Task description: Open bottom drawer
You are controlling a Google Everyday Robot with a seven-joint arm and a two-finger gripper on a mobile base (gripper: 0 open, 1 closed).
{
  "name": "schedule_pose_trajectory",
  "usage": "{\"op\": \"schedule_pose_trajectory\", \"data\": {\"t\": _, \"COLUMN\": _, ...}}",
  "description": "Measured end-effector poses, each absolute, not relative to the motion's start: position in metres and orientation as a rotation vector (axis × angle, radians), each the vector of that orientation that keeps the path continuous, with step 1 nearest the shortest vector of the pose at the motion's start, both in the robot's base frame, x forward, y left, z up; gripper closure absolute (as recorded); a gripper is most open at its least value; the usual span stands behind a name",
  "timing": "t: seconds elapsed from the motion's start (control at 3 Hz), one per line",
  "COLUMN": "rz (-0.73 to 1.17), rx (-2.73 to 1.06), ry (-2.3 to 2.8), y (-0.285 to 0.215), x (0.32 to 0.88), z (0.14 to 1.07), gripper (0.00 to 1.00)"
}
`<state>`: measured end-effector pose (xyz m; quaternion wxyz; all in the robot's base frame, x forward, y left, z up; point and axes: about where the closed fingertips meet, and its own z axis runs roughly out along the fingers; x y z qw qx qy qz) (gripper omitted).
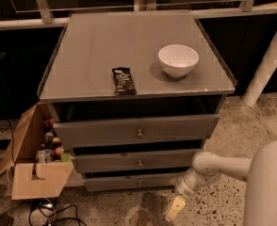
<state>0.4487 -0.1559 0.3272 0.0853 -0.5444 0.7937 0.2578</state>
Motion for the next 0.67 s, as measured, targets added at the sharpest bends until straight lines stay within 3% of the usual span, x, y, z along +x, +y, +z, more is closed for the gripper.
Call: {"op": "schedule_pose_trajectory", "data": {"t": 0.67, "rz": 0.757, "rx": -1.614, "ry": 2.369, "y": -0.148, "x": 0.451, "z": 0.310, "gripper": 0.00}}
